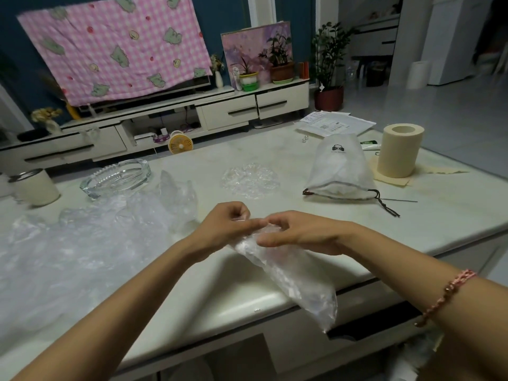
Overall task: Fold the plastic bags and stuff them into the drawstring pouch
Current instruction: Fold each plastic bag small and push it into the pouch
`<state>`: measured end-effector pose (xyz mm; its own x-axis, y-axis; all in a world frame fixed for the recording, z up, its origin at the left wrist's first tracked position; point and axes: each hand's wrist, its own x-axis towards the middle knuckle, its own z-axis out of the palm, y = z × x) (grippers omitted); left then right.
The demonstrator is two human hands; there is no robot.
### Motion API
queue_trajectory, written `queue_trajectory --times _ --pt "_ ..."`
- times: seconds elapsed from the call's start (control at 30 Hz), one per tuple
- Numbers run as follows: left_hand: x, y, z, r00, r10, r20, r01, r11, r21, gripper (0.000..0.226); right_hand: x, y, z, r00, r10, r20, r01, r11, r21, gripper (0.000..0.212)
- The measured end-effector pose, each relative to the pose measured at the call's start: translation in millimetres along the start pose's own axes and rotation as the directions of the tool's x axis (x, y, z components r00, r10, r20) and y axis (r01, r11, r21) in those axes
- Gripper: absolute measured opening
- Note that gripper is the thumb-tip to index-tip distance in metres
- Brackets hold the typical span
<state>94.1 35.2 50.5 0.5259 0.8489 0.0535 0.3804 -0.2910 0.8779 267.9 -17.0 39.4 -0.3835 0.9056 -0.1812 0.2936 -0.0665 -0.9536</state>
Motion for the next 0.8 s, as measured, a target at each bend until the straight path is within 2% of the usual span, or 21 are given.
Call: queue_trajectory --times 0.07,0.1,0.2,0.27,0.3,0.33,0.4,0.43,0.47,0.57,0.63,0.73,0.8 --pt "-1.0 0.7 -1.5 0.999 -0.007 -0.031 0.009 0.998 0.067 0.033 0.0 3.2 2.4 1.0 -0.008 0.024 0.007 1.0 0.028 0.018" --pt "-0.5 -0.2 -4.9 0.997 -0.013 -0.077 0.022 0.992 0.123 0.033 -1.5 3.0 2.4 1.0 -0.006 0.015 0.005 1.0 0.026 0.011" --pt "1.9 -2.7 -20.3 0.949 0.038 -0.313 0.038 0.971 0.235 0.031 -7.4 5.3 2.3 0.999 0.026 -0.023 -0.025 1.0 0.014 0.025" --pt "2.5 -2.3 -27.1 0.896 0.027 -0.443 0.05 0.986 0.16 0.032 -9.6 7.2 3.9 0.993 0.019 -0.115 -0.014 0.999 0.048 0.029" --pt "1.6 -0.6 -27.3 0.904 -0.033 -0.426 0.07 0.995 0.071 0.038 -9.0 8.8 3.8 0.982 0.008 -0.191 0.011 0.995 0.096 0.03" --pt "0.4 3.3 -24.9 0.937 -0.117 -0.329 0.11 0.993 -0.042 0.048 -8.7 9.0 2.7 0.964 -0.003 -0.265 0.044 0.988 0.147 0.029" --pt "-0.5 7.0 -12.8 0.967 -0.251 -0.031 0.241 0.952 -0.19 0.064 -8.4 7.2 0.8 0.934 -0.011 -0.358 0.095 0.971 0.218 0.017" --pt "-1.5 8.2 -4.2 0.961 -0.263 0.08 0.274 0.938 -0.212 0.062 -8.6 6.5 -0.5 0.929 -0.01 -0.371 0.105 0.966 0.237 0.011" --pt "-2.5 8.9 4.4 0.96 -0.247 0.129 0.271 0.936 -0.225 0.053 -8.3 6.3 -1.2 0.931 -0.008 -0.364 0.105 0.963 0.247 0.007" --pt "-3.4 11.1 20.3 0.982 -0.189 0.014 0.186 0.951 -0.247 0.021 -8.9 5.4 -1.4 0.944 0.011 -0.328 0.093 0.95 0.297 0.006" --pt "-3.4 13.3 22.9 0.984 -0.177 -0.033 0.163 0.955 -0.248 0.018 -9.3 3.8 -2.1 0.951 0.008 -0.309 0.104 0.933 0.344 0.009" --pt "-5.9 14.3 23.2 0.982 -0.187 0.034 0.19 0.959 -0.212 0.018 -8.1 0.7 -4.2 0.942 0.005 -0.336 0.139 0.904 0.405 0.012" --pt "-7.1 14.7 24.7 0.975 -0.21 0.067 0.219 0.95 -0.22 0.017 -7.4 -0.4 -5.3 0.929 0.015 -0.371 0.161 0.883 0.441 0.022"
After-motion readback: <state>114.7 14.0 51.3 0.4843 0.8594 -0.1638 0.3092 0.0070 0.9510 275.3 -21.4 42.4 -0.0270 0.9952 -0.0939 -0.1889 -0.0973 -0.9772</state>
